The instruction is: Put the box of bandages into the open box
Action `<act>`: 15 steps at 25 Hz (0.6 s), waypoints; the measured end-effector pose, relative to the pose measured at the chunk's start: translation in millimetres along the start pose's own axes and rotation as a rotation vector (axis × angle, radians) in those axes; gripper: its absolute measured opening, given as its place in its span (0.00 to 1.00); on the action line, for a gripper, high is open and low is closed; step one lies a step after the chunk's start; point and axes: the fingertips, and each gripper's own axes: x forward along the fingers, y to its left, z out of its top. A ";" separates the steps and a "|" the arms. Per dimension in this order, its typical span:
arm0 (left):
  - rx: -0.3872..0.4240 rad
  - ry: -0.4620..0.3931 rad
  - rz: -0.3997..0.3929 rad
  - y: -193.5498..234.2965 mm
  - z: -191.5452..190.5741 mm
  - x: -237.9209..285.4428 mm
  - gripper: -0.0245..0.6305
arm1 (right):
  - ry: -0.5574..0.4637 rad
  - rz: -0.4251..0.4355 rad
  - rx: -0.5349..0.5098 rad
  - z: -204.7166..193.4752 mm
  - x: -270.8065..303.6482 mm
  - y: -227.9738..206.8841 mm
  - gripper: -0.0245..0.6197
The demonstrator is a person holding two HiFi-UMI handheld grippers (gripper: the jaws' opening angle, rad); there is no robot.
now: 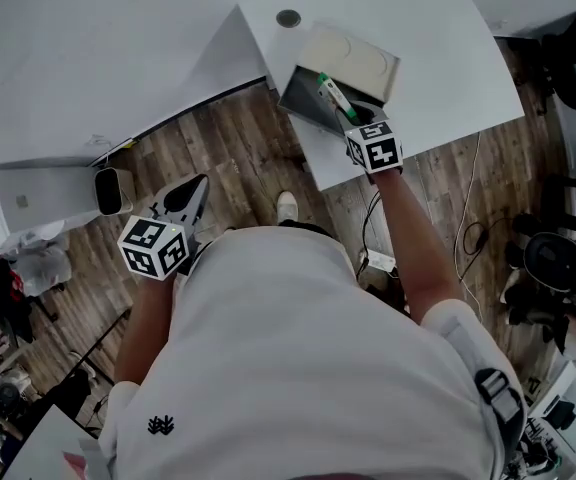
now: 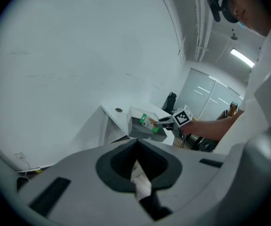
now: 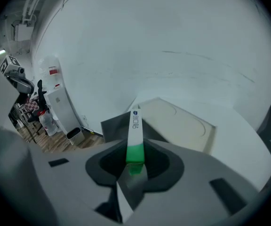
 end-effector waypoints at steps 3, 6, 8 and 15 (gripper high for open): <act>-0.006 0.000 0.024 -0.6 2.0 4.5 0.05 | 0.012 0.009 -0.021 -4.4 12.6 -3.1 0.17; -0.012 -0.010 0.045 -0.2 5.4 3.8 0.05 | 0.020 0.014 -0.047 -5.2 21.5 -1.2 0.17; -0.017 -0.015 0.057 0.0 6.6 2.6 0.05 | 0.027 0.017 -0.059 -6.3 26.8 0.3 0.17; -0.023 0.001 0.070 -6.5 5.2 3.1 0.05 | 0.052 0.026 -0.092 -8.9 36.5 0.9 0.17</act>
